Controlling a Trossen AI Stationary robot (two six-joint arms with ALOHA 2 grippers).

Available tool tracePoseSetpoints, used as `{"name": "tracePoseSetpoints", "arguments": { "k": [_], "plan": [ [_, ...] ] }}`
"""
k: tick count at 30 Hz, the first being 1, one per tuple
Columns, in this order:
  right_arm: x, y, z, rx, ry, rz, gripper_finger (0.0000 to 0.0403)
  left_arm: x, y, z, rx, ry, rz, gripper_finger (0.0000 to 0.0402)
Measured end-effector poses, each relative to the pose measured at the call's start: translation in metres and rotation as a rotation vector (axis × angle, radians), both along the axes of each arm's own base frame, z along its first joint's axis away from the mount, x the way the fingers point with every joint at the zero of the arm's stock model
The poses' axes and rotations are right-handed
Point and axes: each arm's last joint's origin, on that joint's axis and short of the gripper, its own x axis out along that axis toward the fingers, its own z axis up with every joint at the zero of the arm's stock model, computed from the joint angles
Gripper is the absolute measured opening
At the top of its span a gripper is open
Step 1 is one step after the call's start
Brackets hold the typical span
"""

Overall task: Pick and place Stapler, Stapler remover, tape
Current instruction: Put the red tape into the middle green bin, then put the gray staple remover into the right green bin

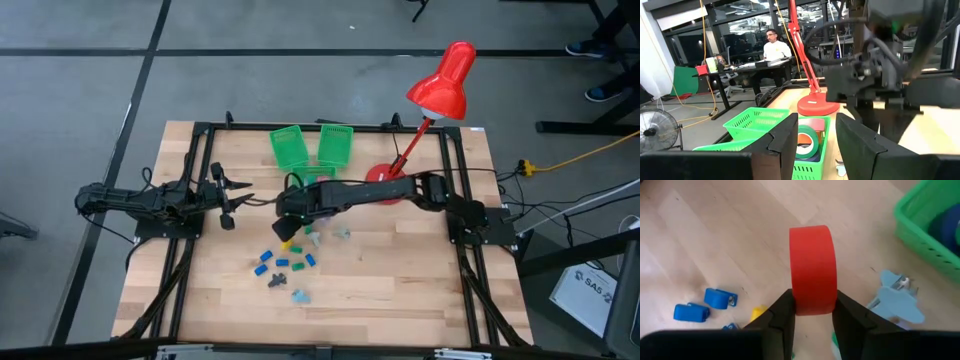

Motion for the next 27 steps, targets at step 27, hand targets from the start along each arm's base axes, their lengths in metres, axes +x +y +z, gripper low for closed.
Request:
{"name": "tracePoseSetpoints", "arguments": {
  "k": [27],
  "plan": [
    [-0.023, -0.025, 0.022, -0.127, -0.096, -0.773, 0.0126, 0.0, 0.0, 0.0, 0.0, 0.0, 0.0, 0.0128]
  ]
}}
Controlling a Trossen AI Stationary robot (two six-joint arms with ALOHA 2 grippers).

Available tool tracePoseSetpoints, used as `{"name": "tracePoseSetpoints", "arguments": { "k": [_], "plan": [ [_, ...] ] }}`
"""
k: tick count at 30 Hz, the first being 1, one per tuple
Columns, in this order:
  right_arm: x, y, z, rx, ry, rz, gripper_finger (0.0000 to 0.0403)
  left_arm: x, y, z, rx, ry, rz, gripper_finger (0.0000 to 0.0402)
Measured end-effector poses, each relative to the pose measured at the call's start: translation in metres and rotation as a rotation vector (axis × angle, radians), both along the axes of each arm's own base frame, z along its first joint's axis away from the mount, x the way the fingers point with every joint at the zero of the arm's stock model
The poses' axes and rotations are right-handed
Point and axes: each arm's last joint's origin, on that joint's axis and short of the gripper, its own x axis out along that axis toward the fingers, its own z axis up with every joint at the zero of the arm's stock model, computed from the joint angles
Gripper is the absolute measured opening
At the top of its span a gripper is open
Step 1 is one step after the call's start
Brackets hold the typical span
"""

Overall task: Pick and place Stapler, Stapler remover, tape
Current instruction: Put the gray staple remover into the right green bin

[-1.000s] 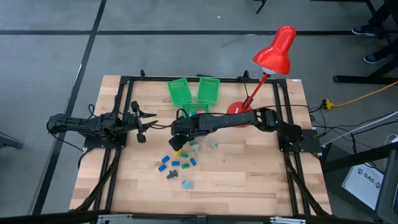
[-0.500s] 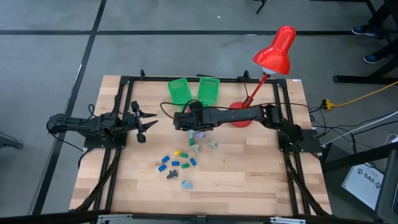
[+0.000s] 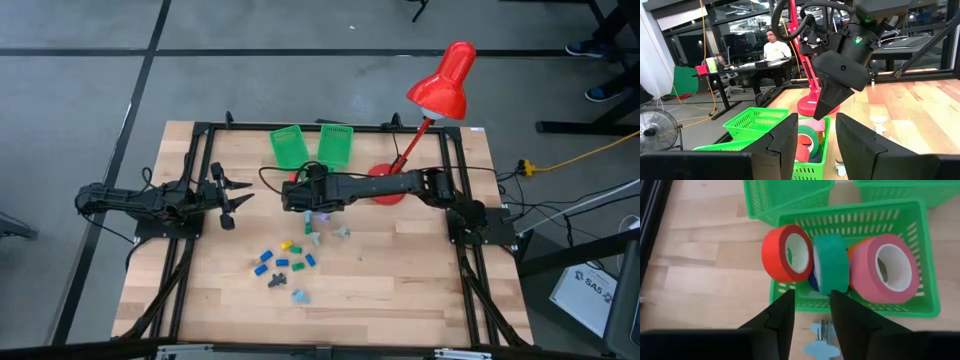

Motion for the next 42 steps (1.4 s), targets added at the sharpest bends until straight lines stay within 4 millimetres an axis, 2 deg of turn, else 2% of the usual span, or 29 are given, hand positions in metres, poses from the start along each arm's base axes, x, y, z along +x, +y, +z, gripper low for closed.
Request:
{"name": "tracePoseSetpoints", "arguments": {
  "k": [11, 18, 28, 42],
  "plan": [
    [0.001, 0.004, -0.002, 0.132, 0.01, 0.055, 0.0119, 0.0, 0.0, 0.0, 0.0, 0.001, 0.0, 0.0127],
    [0.001, 0.009, -0.003, 0.239, 0.055, 0.193, 0.0119, 0.0, 0.0, 0.0, 0.0, 0.001, 0.0, 0.0128],
    [-0.004, 0.008, -0.005, 0.237, 0.106, 0.181, 0.012, 0.0, 0.0, 0.0, 0.0, 0.0, 0.0, 0.0128],
    [-0.002, 0.007, -0.005, 0.234, 0.084, 0.179, 0.012, 0.0, 0.0, 0.0, 0.0, 0.0, 0.0, 0.0128]
  ]
}}
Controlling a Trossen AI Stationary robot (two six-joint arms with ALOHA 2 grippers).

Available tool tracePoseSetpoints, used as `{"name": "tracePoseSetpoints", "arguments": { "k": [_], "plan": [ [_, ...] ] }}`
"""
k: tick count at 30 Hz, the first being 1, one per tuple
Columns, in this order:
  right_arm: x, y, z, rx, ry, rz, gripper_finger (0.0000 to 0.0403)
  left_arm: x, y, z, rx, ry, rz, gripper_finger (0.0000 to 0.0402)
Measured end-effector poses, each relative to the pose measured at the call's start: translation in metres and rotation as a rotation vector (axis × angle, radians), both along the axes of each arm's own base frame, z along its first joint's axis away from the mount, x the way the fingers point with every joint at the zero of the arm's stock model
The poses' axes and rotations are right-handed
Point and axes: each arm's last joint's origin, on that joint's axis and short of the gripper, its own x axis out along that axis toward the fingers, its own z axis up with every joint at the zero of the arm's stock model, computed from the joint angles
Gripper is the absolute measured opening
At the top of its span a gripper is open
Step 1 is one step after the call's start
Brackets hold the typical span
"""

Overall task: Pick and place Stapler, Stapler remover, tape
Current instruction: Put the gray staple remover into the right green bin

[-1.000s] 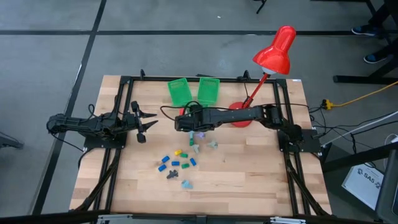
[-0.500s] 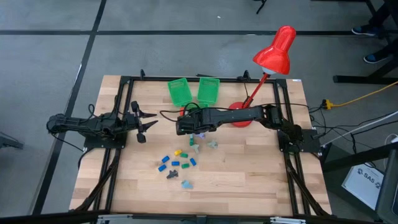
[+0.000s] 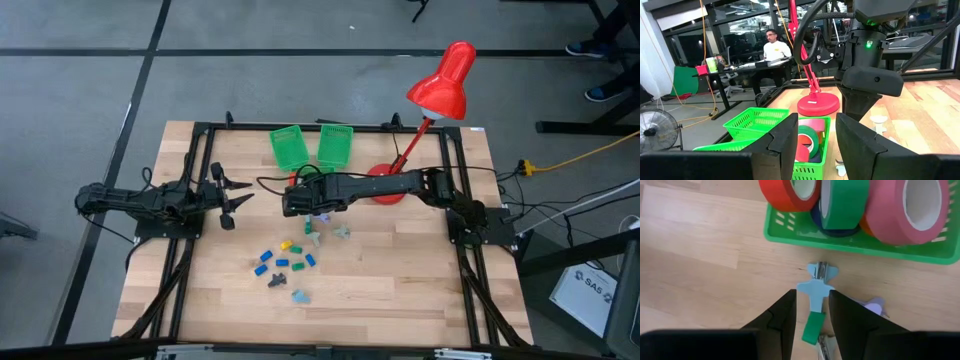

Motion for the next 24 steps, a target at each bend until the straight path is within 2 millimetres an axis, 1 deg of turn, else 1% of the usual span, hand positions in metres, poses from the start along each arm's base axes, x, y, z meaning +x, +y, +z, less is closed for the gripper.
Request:
{"name": "tracePoseSetpoints", "arguments": {
  "k": [9, 16, 20, 24],
  "plan": [
    [0.0, 0.0, 0.0, -0.004, 0.001, 0.013, 0.012, 0.0, 0.0, 0.0, 0.0, 0.0, 0.0, 0.0128],
    [0.003, 0.011, 0.001, -0.09, 0.027, 0.277, 0.012, 0.0, 0.0, 0.0, 0.0, 0.0, 0.0, 0.0127],
    [0.01, 0.015, 0.004, -0.13, -0.029, 0.347, 0.012, 0.0, 0.0, 0.0, 0.0, 0.0, 0.0, 0.0127],
    [0.015, 0.015, 0.007, -0.223, -0.064, 0.381, 0.012, 0.0, 0.0, 0.0, 0.0, 0.0, 0.0, 0.0128]
  ]
}}
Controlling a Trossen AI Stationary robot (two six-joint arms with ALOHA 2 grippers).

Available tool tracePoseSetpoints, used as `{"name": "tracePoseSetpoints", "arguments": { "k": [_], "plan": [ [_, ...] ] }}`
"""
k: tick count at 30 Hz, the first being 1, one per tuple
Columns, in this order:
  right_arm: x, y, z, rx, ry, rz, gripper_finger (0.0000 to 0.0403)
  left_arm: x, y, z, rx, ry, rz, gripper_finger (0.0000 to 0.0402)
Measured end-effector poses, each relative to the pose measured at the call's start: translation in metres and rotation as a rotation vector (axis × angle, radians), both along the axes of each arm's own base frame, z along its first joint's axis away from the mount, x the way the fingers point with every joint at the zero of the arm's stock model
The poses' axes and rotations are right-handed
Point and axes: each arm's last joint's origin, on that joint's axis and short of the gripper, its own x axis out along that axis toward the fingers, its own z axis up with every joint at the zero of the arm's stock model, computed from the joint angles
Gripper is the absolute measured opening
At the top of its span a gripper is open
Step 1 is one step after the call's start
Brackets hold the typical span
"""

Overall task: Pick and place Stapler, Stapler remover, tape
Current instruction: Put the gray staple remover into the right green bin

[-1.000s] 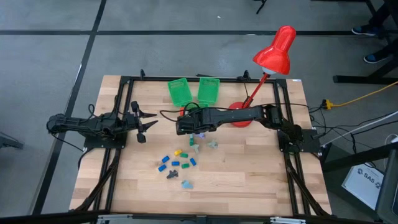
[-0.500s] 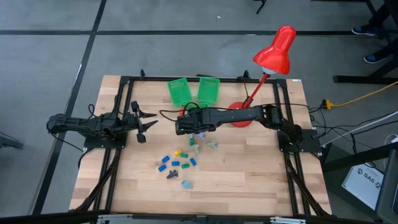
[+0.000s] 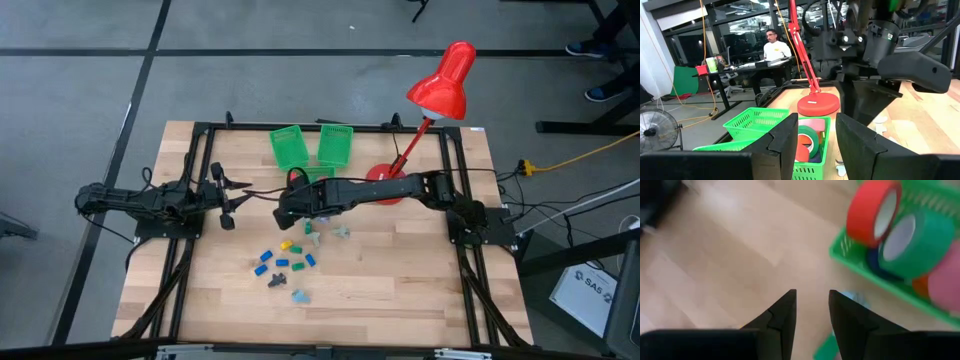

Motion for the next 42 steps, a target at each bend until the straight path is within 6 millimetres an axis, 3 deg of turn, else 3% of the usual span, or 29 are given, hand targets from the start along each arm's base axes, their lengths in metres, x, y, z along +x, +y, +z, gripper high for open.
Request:
{"name": "tracePoseSetpoints", "arguments": {
  "k": [16, 29, 42],
  "plan": [
    [0.006, 0.001, 0.003, -0.047, -0.047, 0.059, 0.012, 0.0, 0.0, 0.0, 0.0, 0.0, 0.0, 0.0127],
    [0.019, 0.014, -0.012, -0.207, -0.025, 0.332, 0.012, 0.0, 0.0, 0.0, 0.0, 0.0, 0.0, 0.0127],
    [0.019, 0.018, -0.016, -0.139, -0.016, 0.401, 0.012, 0.0, 0.0, 0.0, 0.0, 0.0, 0.0, 0.0128]
  ]
}}
